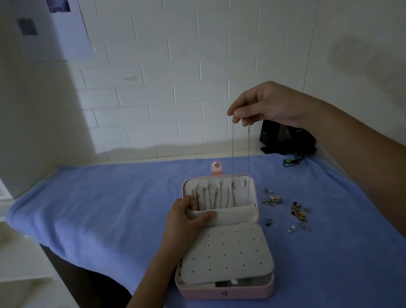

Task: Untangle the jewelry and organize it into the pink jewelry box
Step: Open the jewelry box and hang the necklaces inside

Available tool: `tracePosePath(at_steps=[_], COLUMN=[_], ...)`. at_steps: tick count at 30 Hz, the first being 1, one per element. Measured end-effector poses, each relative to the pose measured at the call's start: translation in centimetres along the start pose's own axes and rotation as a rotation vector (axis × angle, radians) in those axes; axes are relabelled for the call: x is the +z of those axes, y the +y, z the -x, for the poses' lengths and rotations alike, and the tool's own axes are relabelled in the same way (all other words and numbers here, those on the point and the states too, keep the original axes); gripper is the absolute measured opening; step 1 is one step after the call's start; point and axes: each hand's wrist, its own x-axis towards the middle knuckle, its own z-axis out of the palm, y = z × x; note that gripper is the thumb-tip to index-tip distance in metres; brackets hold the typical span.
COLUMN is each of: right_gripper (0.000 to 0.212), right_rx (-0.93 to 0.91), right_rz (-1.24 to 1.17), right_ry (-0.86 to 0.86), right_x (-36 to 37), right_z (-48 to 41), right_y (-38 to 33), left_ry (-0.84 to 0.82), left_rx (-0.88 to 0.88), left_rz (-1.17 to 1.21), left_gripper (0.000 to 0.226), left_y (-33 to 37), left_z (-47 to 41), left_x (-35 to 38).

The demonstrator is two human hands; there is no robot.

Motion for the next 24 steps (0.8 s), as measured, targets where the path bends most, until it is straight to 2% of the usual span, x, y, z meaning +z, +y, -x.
tracePosePath(at_steps=[24], right_gripper=[0.007], right_rx=[0.081], right_rz=[0.331], right_ry=[-0.051], right_x=[3.9], right_z=[1.2], right_y=[5.1], left_ry=[-0.004], left_rx=[0.001], left_rz=[0.021], left_gripper=[0.039], left_y=[-0.5], left_z=[-0.2], left_x=[0.2])
